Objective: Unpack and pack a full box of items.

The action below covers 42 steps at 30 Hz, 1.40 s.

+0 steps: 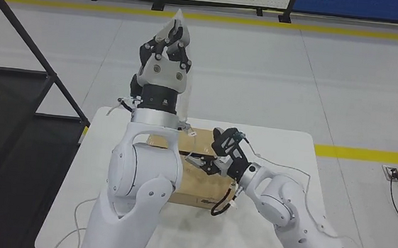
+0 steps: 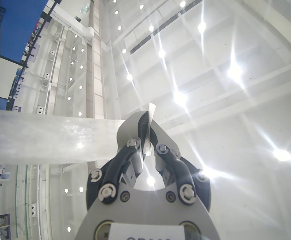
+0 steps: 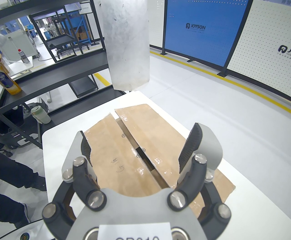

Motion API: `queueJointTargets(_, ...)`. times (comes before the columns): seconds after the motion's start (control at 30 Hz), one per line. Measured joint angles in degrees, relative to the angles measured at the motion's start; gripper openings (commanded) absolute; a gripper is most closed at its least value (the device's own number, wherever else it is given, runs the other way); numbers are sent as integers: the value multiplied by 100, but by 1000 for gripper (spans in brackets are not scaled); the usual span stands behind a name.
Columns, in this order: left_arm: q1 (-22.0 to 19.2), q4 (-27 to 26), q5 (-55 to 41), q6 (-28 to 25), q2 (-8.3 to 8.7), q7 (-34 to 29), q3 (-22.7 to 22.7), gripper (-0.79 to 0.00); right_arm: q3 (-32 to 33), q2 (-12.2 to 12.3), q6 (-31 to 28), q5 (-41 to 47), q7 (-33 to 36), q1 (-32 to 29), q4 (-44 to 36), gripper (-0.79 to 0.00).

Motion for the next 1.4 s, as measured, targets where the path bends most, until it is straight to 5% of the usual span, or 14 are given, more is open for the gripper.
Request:
queueJointTargets(0.63, -311, 696, 483, -1558, -423, 794, 662, -785, -755, -507, 830, -447, -1411, 606, 971, 0)
queueJointTargets(1.07, -307, 787, 604, -1657, -616, 723, 634, -785, -556, -517, 901, -1149, -1843, 214, 521, 0)
queueJointTargets(1.1, -298, 783, 613, -1656, -628, 718, 632, -785, -547, -520, 939, -1207, -1885, 182, 486, -55)
queueJointTargets(1.17, -277, 770, 637, -1648, -656, 709, 632, -785, -524, -529, 1014, -1308, -2004, 105, 423, -354)
queueJointTargets(1.2, -266, 764, 647, -1645, -668, 704, 632, -785, -510, -533, 1032, -1337, -2046, 77, 404, -409)
queueJointTargets(1.4, -187, 708, 684, -1609, -739, 624, 617, -785, -413, -568, 1034, -1348, -2065, 14, 416, -480)
